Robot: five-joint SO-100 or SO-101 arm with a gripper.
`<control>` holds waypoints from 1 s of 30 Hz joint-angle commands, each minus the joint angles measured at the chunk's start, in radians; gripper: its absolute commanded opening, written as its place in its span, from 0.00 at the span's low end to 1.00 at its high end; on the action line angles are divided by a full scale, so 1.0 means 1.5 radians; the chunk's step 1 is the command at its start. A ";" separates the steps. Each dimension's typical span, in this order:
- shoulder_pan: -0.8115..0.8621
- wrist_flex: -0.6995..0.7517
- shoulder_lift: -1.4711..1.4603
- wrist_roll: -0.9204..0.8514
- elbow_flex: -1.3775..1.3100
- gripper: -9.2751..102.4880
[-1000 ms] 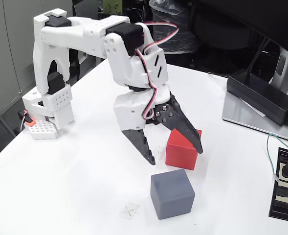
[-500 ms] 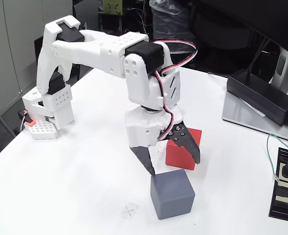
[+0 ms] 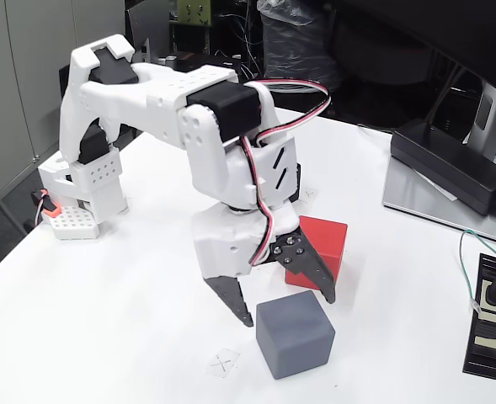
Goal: Stack the three blocks in an ordered color.
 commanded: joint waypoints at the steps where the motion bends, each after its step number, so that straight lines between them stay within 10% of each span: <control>1: 0.002 0.004 0.000 -0.032 -0.020 0.38; 30: -0.005 0.000 -0.060 -0.059 -0.020 0.36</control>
